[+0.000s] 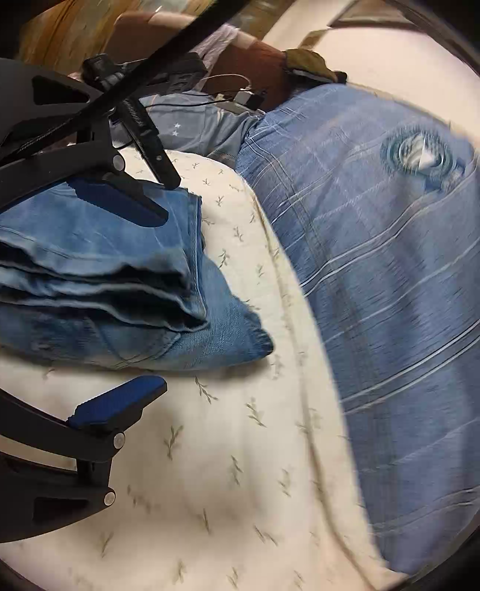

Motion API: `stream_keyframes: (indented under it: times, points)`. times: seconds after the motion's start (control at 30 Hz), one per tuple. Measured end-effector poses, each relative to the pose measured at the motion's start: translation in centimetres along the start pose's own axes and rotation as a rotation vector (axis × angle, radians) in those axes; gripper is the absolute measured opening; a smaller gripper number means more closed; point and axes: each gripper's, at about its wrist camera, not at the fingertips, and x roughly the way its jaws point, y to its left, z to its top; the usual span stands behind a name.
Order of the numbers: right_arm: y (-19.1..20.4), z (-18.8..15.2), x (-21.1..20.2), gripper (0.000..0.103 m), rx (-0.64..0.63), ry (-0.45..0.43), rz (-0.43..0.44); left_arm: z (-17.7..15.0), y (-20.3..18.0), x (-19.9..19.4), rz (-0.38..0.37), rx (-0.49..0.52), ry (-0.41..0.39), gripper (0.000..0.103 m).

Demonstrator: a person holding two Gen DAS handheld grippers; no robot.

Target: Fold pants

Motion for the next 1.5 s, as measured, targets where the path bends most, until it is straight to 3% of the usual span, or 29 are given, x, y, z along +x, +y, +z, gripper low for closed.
stream_keyframes:
  times: [0.1, 0.13, 0.17, 0.23, 0.27, 0.37, 0.47, 0.5, 0.53, 0.57, 0.6, 0.7, 0.77, 0.8, 0.83, 0.97, 1.03, 1.13, 1.2, 1.3, 1.4, 1.5]
  points:
    - [0.0, 0.4, 2.4, 0.083, -0.029, 0.059, -0.017, 1.3, -0.4, 2.3, -0.006, 0.036, 0.041, 0.049]
    - [0.1, 0.5, 3.2, 0.077, -0.052, 0.067, -0.057, 1.6, -0.5, 2.7, -0.015, 0.063, 0.051, 0.046]
    - [0.3, 0.5, 3.7, 0.063, -0.076, 0.075, -0.077, 1.7, -0.5, 2.6, -0.038, 0.059, 0.048, 0.037]
    - [0.8, 0.2, 4.3, 0.056, -0.106, 0.093, -0.1, 1.8, -0.7, 2.2, -0.048, 0.05, 0.035, 0.025]
    - [1.3, 0.2, 4.2, 0.047, -0.126, 0.088, -0.116, 1.8, -0.9, 1.7, -0.065, 0.052, 0.024, 0.018]
    - [2.6, 0.8, 2.4, 0.034, -0.149, 0.038, -0.089, 2.5, -0.5, 0.0, -0.162, -0.001, -0.033, 0.014]
    - [3.4, 1.8, 0.4, 0.036, -0.186, -0.043, -0.04, 3.5, 0.3, 0.0, -0.19, -0.033, -0.068, 0.019]
    - [3.0, 2.1, 1.0, 0.038, -0.175, -0.036, -0.041, 3.6, 0.5, 1.0, -0.164, -0.046, -0.044, 0.022]
    - [2.7, 2.2, 1.7, 0.048, -0.172, -0.02, -0.051, 3.4, 0.6, 1.8, -0.14, -0.041, -0.032, 0.025]
    - [2.1, 2.1, 3.0, 0.054, -0.172, 0.013, -0.094, 3.3, 0.7, 2.8, -0.094, -0.02, -0.024, 0.035]
    - [1.6, 1.9, 3.8, 0.055, -0.166, 0.036, -0.136, 3.0, 0.9, 3.3, -0.073, -0.008, -0.019, 0.037]
    - [1.4, 1.5, 2.9, 0.058, -0.12, 0.033, -0.102, 3.0, 1.1, 1.7, -0.095, -0.04, -0.019, 0.037]
    - [2.3, 1.0, 0.3, 0.081, -0.136, -0.019, -0.11, 2.5, 1.0, -0.9, -0.092, -0.02, -0.073, 0.045]
    - [2.6, 0.4, -1.2, 0.087, -0.137, -0.048, -0.108, 1.9, 0.8, -2.0, -0.056, -0.003, -0.089, 0.052]
    - [2.7, -0.2, -2.2, 0.088, -0.129, -0.063, -0.106, 1.2, 0.6, -2.8, -0.022, 0.014, -0.091, 0.052]
    - [2.5, -4.3, -3.5, 0.086, -0.061, -0.027, -0.048, -3.0, 0.1, -4.4, -0.012, 0.046, -0.031, 0.051]
    - [2.4, -5.7, -3.0, 0.082, -0.045, 0.001, -0.067, -4.7, -0.3, -4.3, -0.009, 0.058, -0.004, 0.051]
    - [1.8, -6.3, -1.6, 0.082, -0.01, 0.064, -0.09, -5.4, 0.2, -4.3, -0.012, 0.034, 0.028, 0.05]
    - [0.9, -6.5, -0.6, 0.079, 0.029, 0.112, -0.06, -5.6, 0.7, -3.9, -0.012, 0.005, 0.049, 0.048]
    - [0.7, -7.0, 0.1, 0.065, 0.039, 0.128, -0.062, -5.1, 1.2, -3.1, -0.05, -0.034, 0.077, 0.031]
    - [1.2, -7.0, 0.5, 0.051, 0.002, 0.128, -0.081, -4.9, 1.0, -3.0, -0.053, -0.032, 0.055, 0.017]
    - [2.3, -6.9, -0.8, 0.039, -0.04, 0.09, -0.09, -4.8, 0.6, -4.4, -0.115, -0.017, 0.006, 0.015]
